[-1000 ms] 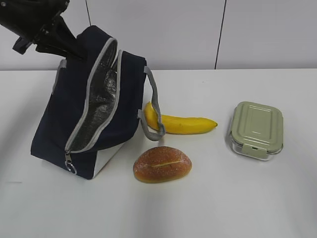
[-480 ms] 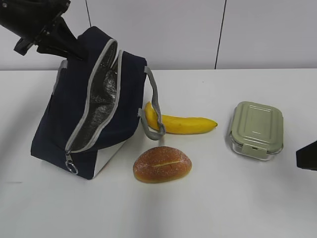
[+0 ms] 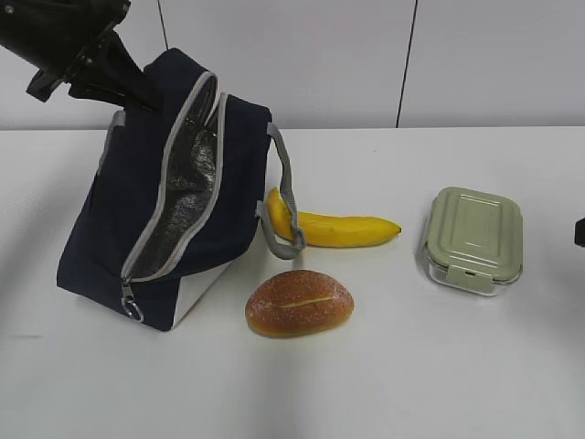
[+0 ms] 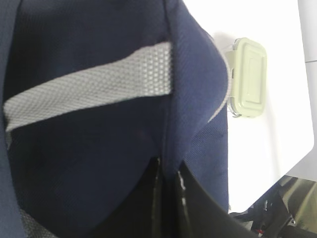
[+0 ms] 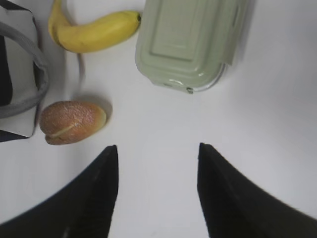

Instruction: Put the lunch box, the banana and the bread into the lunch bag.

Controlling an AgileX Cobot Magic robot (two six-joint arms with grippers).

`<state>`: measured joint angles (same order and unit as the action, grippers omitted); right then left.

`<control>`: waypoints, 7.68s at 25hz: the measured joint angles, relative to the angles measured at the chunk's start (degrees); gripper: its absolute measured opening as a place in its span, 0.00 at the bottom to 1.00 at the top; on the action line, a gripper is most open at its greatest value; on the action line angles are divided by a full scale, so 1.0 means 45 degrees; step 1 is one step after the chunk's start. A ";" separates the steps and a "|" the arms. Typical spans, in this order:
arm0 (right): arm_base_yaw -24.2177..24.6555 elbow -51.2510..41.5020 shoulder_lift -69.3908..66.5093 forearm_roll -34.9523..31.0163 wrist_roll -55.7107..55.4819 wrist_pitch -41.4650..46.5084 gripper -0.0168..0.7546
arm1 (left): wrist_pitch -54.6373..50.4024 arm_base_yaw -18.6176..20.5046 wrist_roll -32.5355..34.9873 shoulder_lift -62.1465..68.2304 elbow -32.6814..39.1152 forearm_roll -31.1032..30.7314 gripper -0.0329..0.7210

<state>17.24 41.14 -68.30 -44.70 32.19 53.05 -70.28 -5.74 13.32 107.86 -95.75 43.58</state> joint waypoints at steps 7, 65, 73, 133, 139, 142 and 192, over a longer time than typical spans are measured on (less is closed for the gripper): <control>0.1663 0.0342 -0.3312 -0.2821 0.3459 0.0595 0.55 | 0.0000 0.0000 0.0025 0.0000 0.0000 0.0009 0.02; 0.0617 0.4852 -1.1504 -0.6068 0.7088 0.1144 0.70 | 0.0000 0.0000 0.0221 0.0000 0.0000 -0.0062 0.02; 0.0617 0.4859 -1.1504 -0.6070 0.7088 0.1572 0.59 | 0.0000 0.0000 0.0221 0.0000 0.0000 -0.0062 0.02; -0.7725 1.1124 -0.8632 -0.1692 -0.2983 0.1832 0.57 | 0.0000 0.0000 0.0221 0.0000 0.0000 0.0032 0.02; -0.8519 1.1147 -0.8715 -0.0639 -0.4052 -0.0124 0.57 | 0.0000 0.0000 0.0221 0.0000 0.0000 0.0032 0.02; -0.8872 1.1173 -0.9136 -0.0258 -0.4500 -0.0327 0.57 | 0.0000 0.0000 0.0221 0.0000 0.0000 0.0075 0.02; -1.0070 1.5367 -1.1276 0.3002 -0.2875 0.3436 0.69 | 0.0023 0.0637 0.0221 0.0000 0.0000 -0.0026 0.02</control>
<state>-28.07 110.29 -119.04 -31.19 19.25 68.51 -70.17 -2.87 14.31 107.86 -95.75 43.47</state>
